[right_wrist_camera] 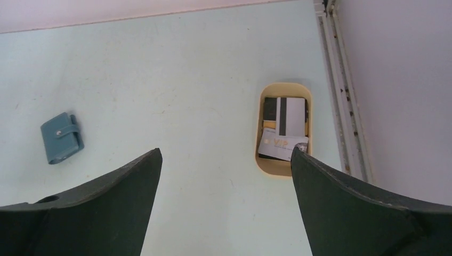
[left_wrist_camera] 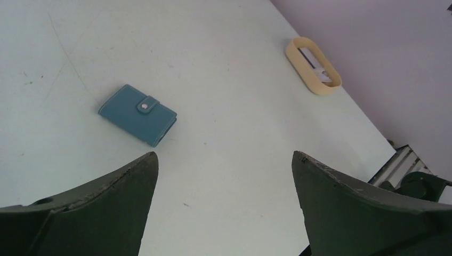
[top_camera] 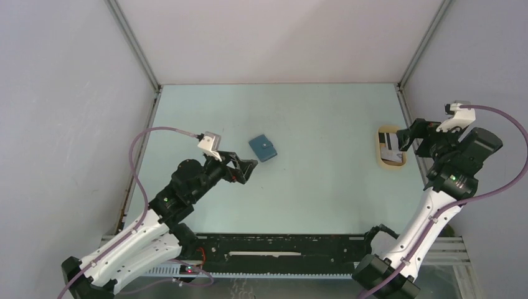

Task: Put the credit cards into the card holder
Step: Move the card holder to the center of the board.

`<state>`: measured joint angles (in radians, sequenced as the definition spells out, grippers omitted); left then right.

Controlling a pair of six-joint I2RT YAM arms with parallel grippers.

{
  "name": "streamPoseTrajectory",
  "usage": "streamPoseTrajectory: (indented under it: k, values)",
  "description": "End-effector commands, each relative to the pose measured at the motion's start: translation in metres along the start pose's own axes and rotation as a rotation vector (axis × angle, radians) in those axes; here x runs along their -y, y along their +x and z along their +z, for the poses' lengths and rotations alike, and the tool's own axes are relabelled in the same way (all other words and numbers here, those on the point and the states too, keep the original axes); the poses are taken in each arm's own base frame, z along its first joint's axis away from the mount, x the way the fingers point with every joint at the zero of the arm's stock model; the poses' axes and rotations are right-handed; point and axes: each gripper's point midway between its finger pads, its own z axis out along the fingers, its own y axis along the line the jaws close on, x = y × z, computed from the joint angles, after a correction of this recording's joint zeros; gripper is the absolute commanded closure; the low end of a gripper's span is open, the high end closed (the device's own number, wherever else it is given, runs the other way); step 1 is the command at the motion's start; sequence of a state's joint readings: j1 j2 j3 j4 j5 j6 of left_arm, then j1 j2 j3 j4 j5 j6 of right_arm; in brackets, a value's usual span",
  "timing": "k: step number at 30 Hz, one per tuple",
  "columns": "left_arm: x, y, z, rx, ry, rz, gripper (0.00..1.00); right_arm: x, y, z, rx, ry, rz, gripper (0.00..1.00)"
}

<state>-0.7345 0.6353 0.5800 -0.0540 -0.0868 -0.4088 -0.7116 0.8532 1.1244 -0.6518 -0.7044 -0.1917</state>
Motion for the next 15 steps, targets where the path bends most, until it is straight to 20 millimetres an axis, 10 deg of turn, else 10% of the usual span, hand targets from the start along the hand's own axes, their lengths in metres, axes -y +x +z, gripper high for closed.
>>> streamPoseTrajectory:
  k: [1,11,15]
  values:
    - [0.000,-0.021,-0.001,0.043,-0.018,0.031,0.00,-0.011,-0.007,0.002,0.031,-0.068,0.015,0.00]
    - [-0.008,-0.014,0.017,0.129,-0.016,0.031,0.00,-0.097,0.017,0.004,-0.006,-0.698,0.010,0.00]
    - [-0.012,-0.001,0.032,0.080,-0.033,0.032,0.00,-0.143,0.057,0.026,-0.171,-0.788,-0.131,0.00]
